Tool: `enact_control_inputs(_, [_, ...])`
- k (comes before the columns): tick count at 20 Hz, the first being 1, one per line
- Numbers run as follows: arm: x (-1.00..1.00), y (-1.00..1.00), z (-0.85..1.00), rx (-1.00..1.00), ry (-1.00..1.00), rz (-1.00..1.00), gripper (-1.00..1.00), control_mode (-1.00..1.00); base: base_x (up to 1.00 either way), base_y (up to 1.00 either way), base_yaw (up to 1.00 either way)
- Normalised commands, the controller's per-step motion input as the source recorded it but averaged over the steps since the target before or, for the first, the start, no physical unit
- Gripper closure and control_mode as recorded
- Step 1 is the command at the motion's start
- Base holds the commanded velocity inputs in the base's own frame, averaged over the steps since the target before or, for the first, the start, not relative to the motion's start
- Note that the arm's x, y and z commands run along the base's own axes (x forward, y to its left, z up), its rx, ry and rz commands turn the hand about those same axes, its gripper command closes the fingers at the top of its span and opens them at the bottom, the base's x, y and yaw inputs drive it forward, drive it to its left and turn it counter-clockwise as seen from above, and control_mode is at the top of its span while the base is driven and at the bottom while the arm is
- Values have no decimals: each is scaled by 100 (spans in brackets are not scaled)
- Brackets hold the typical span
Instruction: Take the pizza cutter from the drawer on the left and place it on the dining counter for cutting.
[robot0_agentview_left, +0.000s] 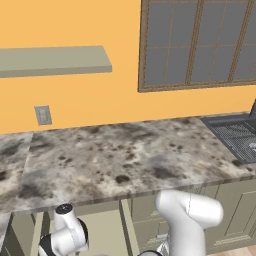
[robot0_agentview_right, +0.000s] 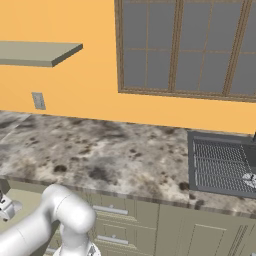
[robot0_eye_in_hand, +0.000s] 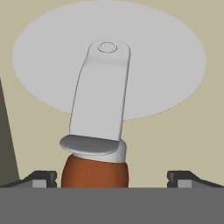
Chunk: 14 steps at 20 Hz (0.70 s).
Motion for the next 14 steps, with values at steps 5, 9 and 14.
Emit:
enact_control_inputs(5, [0, 0, -10, 0, 0, 0, -100, -100, 0, 0, 0])
enact_control_inputs(9, [0, 0, 0, 0, 0, 0, -100, -100, 0, 0, 0])
enact_control_inputs(14, [0, 0, 0, 0, 0, 0, -100, -100, 0, 0, 0])
